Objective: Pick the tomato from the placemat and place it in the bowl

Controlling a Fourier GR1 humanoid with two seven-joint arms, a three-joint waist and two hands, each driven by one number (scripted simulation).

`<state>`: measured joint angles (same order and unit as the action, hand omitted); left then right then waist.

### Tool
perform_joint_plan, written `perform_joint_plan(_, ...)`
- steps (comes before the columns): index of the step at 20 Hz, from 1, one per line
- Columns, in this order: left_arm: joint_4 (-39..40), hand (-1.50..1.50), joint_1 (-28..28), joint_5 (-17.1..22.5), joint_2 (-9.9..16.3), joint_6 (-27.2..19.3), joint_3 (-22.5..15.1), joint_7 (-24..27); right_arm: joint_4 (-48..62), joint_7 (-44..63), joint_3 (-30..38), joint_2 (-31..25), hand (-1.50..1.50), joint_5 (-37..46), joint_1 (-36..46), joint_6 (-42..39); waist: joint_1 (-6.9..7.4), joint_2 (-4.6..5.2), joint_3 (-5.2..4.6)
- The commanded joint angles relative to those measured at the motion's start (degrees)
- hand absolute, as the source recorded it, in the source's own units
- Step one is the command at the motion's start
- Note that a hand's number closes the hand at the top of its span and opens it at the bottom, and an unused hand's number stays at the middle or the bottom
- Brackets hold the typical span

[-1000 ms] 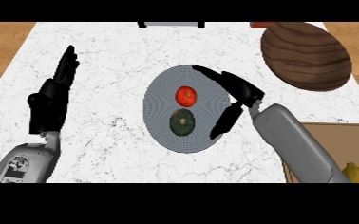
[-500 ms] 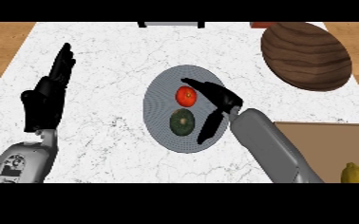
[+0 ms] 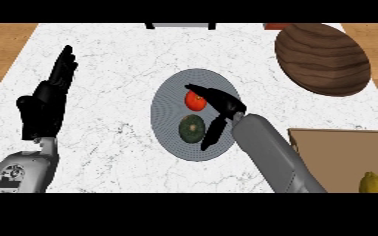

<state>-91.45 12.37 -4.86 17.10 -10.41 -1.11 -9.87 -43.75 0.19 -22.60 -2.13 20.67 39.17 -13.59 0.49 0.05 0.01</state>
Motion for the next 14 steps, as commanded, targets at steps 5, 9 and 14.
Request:
perform_joint_plan(5,-0.9,0.0,2.0,-0.3,-0.4,2.1,1.6,-1.6,11.5,-8.8,-2.5,2.1,1.5,3.7,4.4,4.0,0.69,0.24,0.03)
perform_joint_plan(9,4.2,0.0,5.2,-2.5,-2.6,1.3,0.8,-1.3,12.4,-9.6,-6.1,2.1,1.5,1.0,5.2,10.5,0.77,0.33,0.03)
perform_joint_plan(14,-5.6,0.0,-4.1,-3.5,-3.0,2.0,-0.3,-1.3,10.6,-12.1,-4.7,2.1,1.5,1.0,2.2,10.1,0.44,-0.01,0.01)
